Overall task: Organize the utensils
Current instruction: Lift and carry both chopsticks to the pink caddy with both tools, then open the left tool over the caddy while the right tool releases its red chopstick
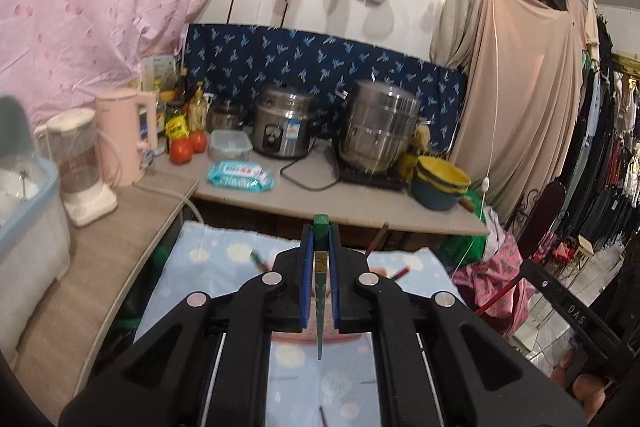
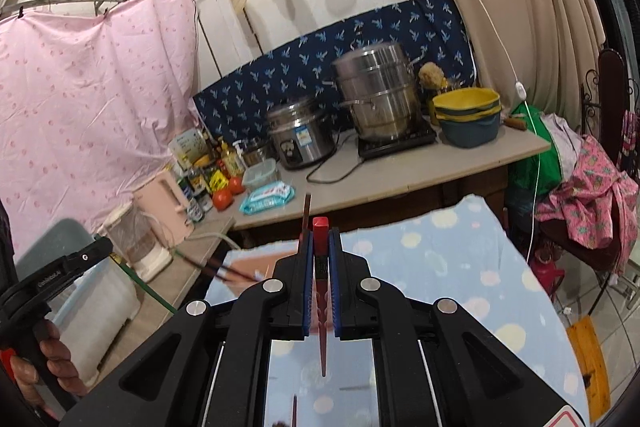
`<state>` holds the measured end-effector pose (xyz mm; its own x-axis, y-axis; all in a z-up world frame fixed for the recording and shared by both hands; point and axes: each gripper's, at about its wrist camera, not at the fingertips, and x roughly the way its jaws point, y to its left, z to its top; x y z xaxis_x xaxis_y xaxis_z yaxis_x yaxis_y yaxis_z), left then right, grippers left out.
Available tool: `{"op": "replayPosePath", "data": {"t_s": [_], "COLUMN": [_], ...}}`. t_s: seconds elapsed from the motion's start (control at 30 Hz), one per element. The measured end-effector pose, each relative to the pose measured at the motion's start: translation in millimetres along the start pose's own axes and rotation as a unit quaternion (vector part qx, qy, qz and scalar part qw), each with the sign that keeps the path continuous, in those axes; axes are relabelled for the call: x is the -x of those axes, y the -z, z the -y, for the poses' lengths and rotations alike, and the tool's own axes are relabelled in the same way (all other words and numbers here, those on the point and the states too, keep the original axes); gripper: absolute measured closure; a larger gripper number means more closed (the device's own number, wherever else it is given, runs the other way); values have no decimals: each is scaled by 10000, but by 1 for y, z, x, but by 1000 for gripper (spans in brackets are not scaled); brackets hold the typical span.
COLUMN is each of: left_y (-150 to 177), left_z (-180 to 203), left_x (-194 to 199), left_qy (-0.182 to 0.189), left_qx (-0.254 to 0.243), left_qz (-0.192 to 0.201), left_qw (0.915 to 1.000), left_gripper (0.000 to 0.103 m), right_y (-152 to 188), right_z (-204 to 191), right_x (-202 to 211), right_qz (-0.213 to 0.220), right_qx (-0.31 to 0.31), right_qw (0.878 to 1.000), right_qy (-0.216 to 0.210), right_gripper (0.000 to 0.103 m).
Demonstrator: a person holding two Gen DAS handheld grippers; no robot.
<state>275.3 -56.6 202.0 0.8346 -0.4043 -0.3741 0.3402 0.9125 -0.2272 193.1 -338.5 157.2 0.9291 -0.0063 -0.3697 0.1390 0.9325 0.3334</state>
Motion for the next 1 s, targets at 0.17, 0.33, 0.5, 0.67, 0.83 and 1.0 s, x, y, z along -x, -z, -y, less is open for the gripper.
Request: {"op": "replayPosePath", "data": {"t_s": [0.17,0.33,0.5,0.67,0.83,1.0], "left_y": [-32,-56,-60,-44,-28,-19], "left_z": [11,7,-6,-21,-30,-35], "left_x": [-18,-38,-58,-80,-99,-109], "left_qy": [68,-72,-388,-509,-550,-581], "left_qx": [-33,-16,-75,1,54,97], "left_qz": [288,499,465,163,-96,-234], "left_qw": [9996,9987,9981,9986,9984,9980], "left_gripper": [96,96,96,96,96,96], "right_y": [-35,-60,-68,-58,-41,-28], "right_z": [-1,-2,-4,-7,-8,-9], "right_x": [-18,-39,-68,-96,-119,-134], "right_qz": [342,549,486,236,-32,-227], "right_qx": [-59,-106,-74,-5,21,92], "right_qw": [9994,9984,9987,9996,9999,9995], "right_qy": [34,86,138,138,145,206], "right_gripper": [96,96,96,96,96,96]}}
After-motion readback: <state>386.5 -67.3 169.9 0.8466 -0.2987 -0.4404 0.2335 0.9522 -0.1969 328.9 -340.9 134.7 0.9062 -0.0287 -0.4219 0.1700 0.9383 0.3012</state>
